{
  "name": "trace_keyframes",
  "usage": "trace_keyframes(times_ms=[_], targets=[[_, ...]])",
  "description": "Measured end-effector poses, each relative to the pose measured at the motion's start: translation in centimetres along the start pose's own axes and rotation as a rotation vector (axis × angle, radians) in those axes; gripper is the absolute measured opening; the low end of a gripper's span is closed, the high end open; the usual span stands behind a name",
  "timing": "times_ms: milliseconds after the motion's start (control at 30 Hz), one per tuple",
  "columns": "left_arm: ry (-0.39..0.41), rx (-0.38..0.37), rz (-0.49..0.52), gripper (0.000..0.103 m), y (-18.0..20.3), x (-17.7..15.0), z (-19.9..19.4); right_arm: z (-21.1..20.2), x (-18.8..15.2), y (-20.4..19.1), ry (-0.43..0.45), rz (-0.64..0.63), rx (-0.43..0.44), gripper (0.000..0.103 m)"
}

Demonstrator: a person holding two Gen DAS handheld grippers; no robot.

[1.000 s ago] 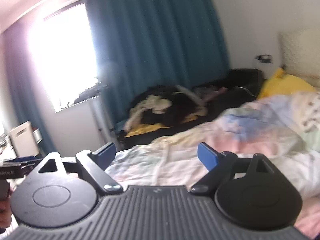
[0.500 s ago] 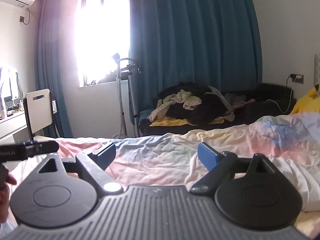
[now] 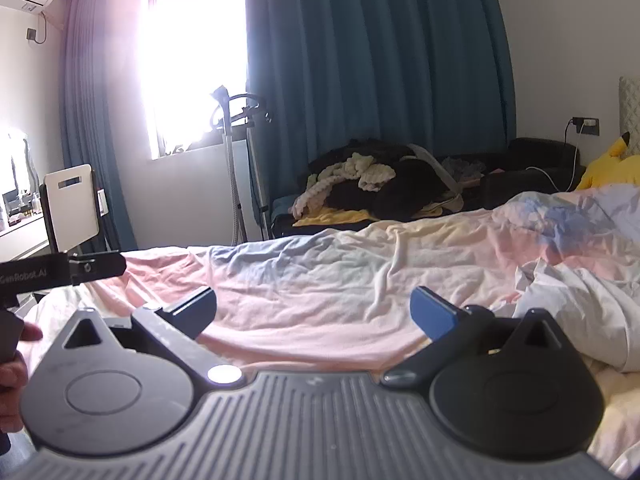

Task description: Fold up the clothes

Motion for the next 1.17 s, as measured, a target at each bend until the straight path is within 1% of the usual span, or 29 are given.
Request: trace_keyframes(times_ms=[100,200,333,900,1167], targets=[[-0.009,0.002,0.027,0.103,0.4,-0.4,0.2,0.2,-0.1,0.3,0.003,0.004,-0.013,0.103],[-0.021,0.000,0.033,0.103,0.4,-0.7,0.7,-0.1,0.2,0.9,0.029,0.008,-0.049,0.103],[-0.037,0.005,0.037,0.103,0.3,-1.0,0.9,-0.8,0.8,1.2,0.059,0.012,-0.059,0.103],[-0.061,0.013,0.072,0.103,0.4,-1.5,1.4,-0.5,0.3,1.1,0.030,0.010,-0.036,0.103],[-0.065,0.008,0.063,0.103,0.4,-1.5,1.4,-0.2,0.3,1.1,0.026,0.002,-0.038,0.103]])
Point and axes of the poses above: each gripper's, at about its wrist camera, not at the fingertips, and z roughly the way its jaws point, y to its right, x to its top, the point moved 10 cm from there along z, roughly the way its jaws point, and after that the axes turned 9 degrees about -x, right-handed, at the moved point
